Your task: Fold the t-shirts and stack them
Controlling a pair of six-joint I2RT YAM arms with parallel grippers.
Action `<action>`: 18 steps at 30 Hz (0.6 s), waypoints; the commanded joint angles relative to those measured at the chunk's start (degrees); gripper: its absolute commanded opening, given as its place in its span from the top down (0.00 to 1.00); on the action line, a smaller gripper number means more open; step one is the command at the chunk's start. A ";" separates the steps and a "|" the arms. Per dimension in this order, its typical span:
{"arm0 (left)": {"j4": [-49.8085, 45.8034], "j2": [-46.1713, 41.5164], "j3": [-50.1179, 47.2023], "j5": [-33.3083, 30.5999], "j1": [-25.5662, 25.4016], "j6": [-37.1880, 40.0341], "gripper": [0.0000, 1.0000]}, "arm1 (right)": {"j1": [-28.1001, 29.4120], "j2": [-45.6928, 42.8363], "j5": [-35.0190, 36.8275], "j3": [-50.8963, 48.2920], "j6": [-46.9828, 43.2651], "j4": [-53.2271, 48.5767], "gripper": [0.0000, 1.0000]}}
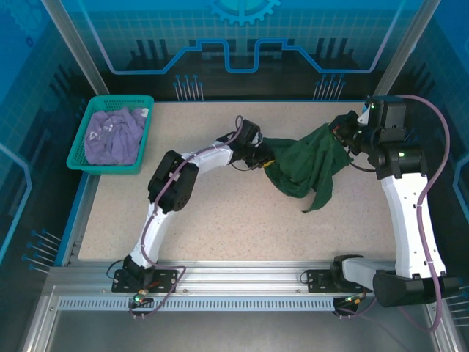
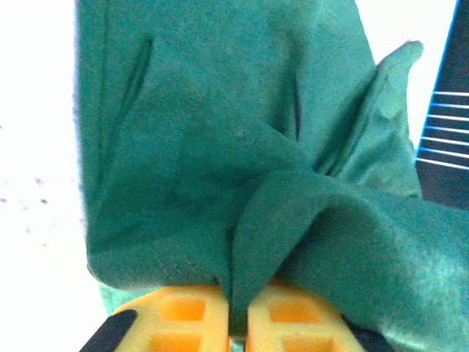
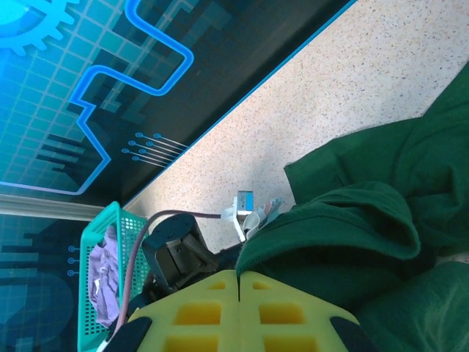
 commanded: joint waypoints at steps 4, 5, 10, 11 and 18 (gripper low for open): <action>-5.31 -5.73 2.34 -6.40 0.36 10.68 1.00 | -1.60 0.00 -0.66 4.84 -2.98 -1.98 1.00; -5.22 -7.87 2.01 -7.08 0.63 11.74 1.00 | -1.67 0.14 -0.62 5.59 -3.45 -2.10 1.00; -3.52 -22.73 0.55 -10.81 2.53 19.03 1.00 | -1.75 1.24 -1.66 10.38 -6.10 -0.05 1.00; -2.95 -25.40 0.25 -11.47 2.85 20.60 1.00 | -1.74 1.38 -1.99 11.32 -6.54 0.62 1.00; 4.29 -44.81 -2.47 -15.75 3.39 33.37 1.00 | -1.12 3.36 -7.88 22.02 -10.14 5.09 1.00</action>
